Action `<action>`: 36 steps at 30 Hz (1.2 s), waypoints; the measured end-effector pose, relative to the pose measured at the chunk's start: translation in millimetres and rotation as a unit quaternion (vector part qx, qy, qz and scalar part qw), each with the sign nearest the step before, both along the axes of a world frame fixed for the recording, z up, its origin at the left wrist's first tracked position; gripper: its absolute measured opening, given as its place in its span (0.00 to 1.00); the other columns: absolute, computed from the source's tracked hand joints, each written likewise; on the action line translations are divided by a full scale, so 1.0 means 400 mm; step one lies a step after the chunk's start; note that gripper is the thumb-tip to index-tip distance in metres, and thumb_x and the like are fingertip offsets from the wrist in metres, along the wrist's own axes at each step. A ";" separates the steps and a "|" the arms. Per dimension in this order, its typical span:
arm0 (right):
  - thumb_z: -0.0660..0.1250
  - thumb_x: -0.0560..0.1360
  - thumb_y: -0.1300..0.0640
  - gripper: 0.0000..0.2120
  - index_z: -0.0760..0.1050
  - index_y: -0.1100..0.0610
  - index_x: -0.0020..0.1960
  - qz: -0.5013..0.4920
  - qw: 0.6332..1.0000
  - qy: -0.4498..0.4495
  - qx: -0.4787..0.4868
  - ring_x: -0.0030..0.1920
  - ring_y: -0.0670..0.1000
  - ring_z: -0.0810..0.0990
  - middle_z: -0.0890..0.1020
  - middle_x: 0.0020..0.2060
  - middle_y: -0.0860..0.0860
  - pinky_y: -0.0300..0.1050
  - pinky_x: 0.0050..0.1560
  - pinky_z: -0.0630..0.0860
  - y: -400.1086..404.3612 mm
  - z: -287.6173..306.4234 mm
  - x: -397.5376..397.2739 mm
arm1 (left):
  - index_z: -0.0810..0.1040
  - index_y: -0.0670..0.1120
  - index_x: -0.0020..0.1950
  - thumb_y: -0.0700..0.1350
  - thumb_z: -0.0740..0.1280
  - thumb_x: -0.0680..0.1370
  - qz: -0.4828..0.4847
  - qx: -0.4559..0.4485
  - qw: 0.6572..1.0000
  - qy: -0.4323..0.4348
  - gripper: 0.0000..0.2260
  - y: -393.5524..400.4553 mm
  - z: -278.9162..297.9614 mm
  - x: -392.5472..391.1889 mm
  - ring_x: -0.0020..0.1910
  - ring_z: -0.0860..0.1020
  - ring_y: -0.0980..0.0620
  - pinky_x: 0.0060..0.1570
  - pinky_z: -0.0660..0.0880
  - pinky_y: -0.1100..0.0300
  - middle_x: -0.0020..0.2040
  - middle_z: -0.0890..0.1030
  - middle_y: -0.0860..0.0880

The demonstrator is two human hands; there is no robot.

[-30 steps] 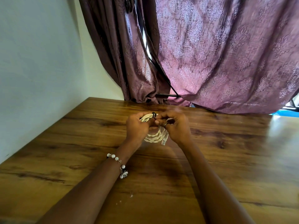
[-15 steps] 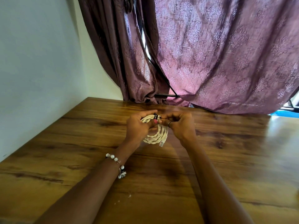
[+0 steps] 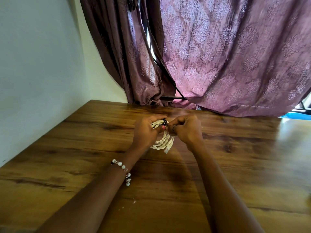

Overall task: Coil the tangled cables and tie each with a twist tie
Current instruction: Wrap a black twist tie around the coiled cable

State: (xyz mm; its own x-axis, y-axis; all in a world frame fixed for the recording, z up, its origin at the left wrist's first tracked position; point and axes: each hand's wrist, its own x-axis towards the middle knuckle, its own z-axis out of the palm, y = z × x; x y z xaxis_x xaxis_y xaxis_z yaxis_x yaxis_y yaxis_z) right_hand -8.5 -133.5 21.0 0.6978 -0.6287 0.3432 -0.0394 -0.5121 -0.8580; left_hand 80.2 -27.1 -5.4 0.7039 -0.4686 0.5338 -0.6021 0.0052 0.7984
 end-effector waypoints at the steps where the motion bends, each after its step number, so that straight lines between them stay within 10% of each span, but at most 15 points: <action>1: 0.69 0.68 0.74 0.12 0.82 0.60 0.32 -0.002 1.000 -0.006 0.013 0.34 0.60 0.83 0.84 0.32 0.59 0.59 0.40 0.82 0.001 -0.001 0.001 | 0.82 0.47 0.56 0.37 0.74 0.70 0.004 -0.003 1.000 -0.003 0.16 -0.001 -0.002 -0.001 0.54 0.80 0.56 0.56 0.76 0.61 0.53 0.83 0.51; 11: 0.67 0.69 0.76 0.10 0.80 0.66 0.32 -0.008 0.998 -0.014 0.069 0.31 0.59 0.82 0.83 0.31 0.59 0.59 0.39 0.82 0.006 -0.006 0.008 | 0.82 0.45 0.56 0.37 0.74 0.70 0.024 -0.003 0.999 -0.023 0.16 -0.005 -0.004 -0.006 0.53 0.80 0.55 0.56 0.76 0.59 0.53 0.84 0.48; 24: 0.75 0.67 0.67 0.03 0.82 0.64 0.40 -0.005 0.990 -0.011 -0.138 0.35 0.54 0.84 0.84 0.35 0.56 0.56 0.40 0.81 -0.008 -0.021 0.021 | 0.81 0.43 0.58 0.35 0.72 0.71 0.006 0.011 0.997 -0.079 0.16 0.012 0.006 -0.001 0.54 0.80 0.52 0.56 0.76 0.57 0.54 0.83 0.46; 31: 0.69 0.67 0.74 0.13 0.73 0.59 0.44 0.006 0.975 -0.045 -0.216 0.34 0.40 0.80 0.78 0.34 0.49 0.33 0.34 0.74 -0.013 -0.012 0.013 | 0.82 0.44 0.56 0.36 0.73 0.71 -0.032 0.025 0.999 -0.028 0.14 0.015 0.010 0.000 0.48 0.81 0.57 0.48 0.76 0.69 0.48 0.83 0.52; 36: 0.64 0.70 0.75 0.11 0.71 0.63 0.48 0.042 0.954 -0.074 -0.289 0.31 0.37 0.77 0.77 0.36 0.52 0.30 0.33 0.73 -0.012 -0.021 0.009 | 0.81 0.51 0.51 0.34 0.73 0.71 -0.082 0.023 0.996 0.030 0.14 0.022 0.015 0.008 0.46 0.81 0.58 0.50 0.78 0.60 0.45 0.83 0.54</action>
State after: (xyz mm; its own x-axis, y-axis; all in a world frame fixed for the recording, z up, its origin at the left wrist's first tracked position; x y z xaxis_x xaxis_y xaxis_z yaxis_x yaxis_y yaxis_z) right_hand -5.0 -138.1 12.4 0.6543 -0.2495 0.7139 0.1218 -0.8969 -0.4251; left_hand 83.4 -18.3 0.8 0.6461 -0.6028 0.4682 -0.5464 0.0630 0.8351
